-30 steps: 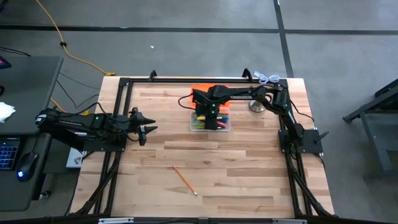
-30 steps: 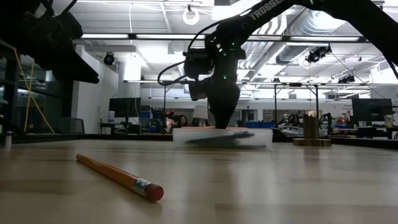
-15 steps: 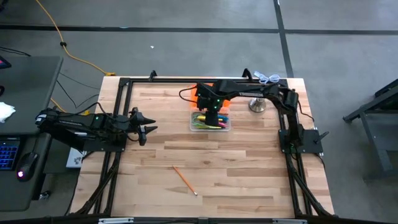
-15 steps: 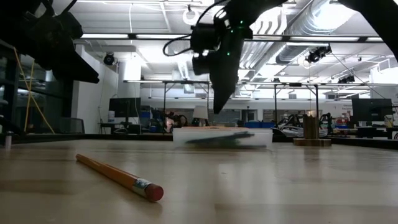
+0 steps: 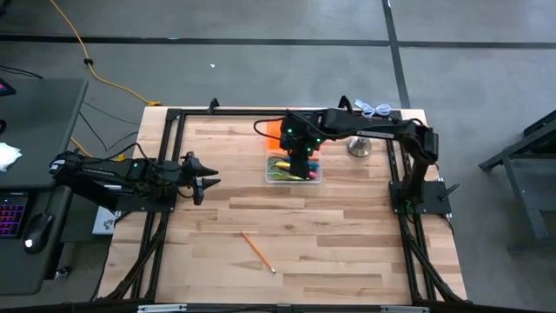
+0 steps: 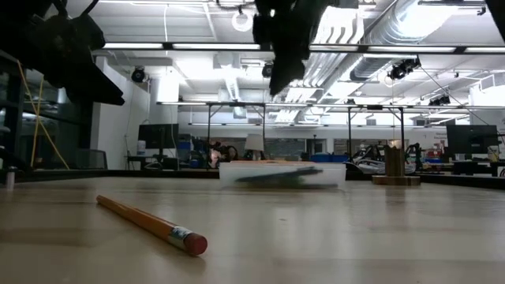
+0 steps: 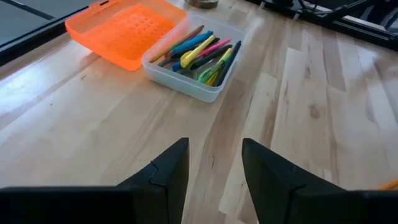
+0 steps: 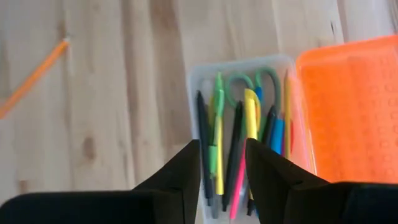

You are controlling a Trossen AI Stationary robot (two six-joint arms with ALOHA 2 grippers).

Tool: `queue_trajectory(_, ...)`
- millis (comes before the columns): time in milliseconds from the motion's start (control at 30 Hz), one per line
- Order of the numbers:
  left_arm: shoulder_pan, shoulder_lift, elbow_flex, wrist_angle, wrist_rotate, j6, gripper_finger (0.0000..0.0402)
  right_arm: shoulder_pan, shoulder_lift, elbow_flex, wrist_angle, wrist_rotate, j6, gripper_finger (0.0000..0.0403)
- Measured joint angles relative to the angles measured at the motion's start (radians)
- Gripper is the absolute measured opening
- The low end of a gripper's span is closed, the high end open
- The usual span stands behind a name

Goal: Pick & place school supplies into a supply box
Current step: Put the orange pencil into the supply box

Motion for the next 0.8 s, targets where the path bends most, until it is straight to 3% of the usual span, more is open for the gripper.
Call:
queue_trajectory(467, 0.000, 0.000, 0.000, 0.001, 0.032, -0.001, 0.0179, 0.092, -0.155, -0.012, -0.046, 0.101, 0.010, 0.0094)
queue_trajectory(800, 0.000, 0.000, 0.000, 0.038, 0.069, -0.099, 0.0179, 0.091, -0.425, -0.387, 0.177, 0.103, 0.169, 0.0079)
